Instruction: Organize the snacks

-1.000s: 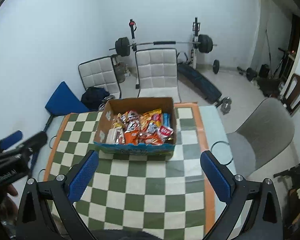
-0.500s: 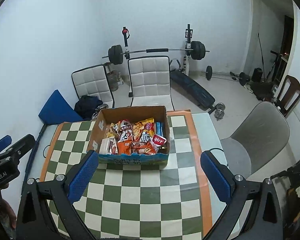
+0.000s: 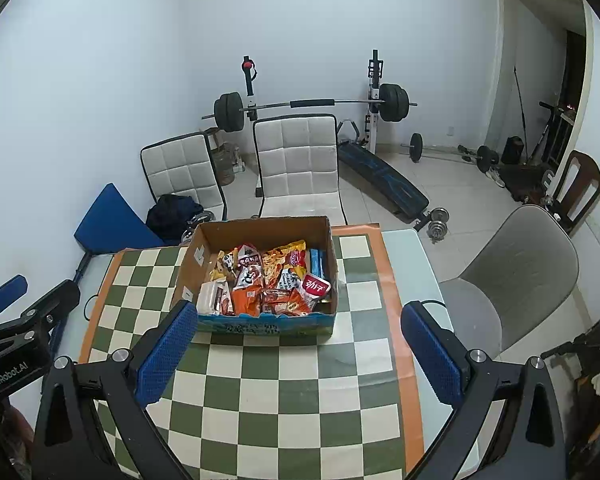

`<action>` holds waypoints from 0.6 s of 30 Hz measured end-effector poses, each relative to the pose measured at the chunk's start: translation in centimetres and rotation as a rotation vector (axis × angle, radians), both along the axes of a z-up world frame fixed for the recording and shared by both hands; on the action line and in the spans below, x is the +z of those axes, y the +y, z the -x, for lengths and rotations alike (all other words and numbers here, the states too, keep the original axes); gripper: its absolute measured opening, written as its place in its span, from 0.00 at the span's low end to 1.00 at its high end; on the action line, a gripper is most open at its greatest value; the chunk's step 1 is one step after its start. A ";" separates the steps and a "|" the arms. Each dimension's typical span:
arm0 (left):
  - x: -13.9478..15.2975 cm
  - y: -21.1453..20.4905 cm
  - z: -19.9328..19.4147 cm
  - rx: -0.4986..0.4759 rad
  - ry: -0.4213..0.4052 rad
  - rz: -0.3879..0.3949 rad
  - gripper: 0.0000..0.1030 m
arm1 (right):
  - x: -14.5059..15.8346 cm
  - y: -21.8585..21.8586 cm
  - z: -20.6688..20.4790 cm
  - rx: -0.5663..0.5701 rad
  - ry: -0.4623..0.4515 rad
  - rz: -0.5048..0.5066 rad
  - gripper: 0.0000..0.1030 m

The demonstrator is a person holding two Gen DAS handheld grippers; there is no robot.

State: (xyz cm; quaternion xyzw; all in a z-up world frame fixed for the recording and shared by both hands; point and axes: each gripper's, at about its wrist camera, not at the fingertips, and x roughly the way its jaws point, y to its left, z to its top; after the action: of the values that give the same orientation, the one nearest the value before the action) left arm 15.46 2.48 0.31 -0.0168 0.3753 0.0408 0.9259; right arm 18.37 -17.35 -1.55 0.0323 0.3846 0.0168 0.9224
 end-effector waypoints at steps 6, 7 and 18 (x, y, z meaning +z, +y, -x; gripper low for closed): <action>-0.3 -0.2 -0.2 -0.002 0.004 0.000 1.00 | 0.0 0.1 -0.1 0.000 0.001 0.001 1.00; -0.3 -0.2 -0.3 -0.003 0.007 -0.001 1.00 | 0.0 0.0 -0.2 0.000 0.002 0.000 1.00; -0.6 -0.4 -0.4 -0.009 0.014 0.003 1.00 | 0.0 0.0 -0.1 0.001 0.003 0.000 1.00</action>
State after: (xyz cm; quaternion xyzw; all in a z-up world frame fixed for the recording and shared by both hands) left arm 15.83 2.11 -0.29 -0.0159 0.3820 0.0361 0.9233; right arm 18.47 -17.33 -1.51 0.0320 0.3859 0.0173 0.9218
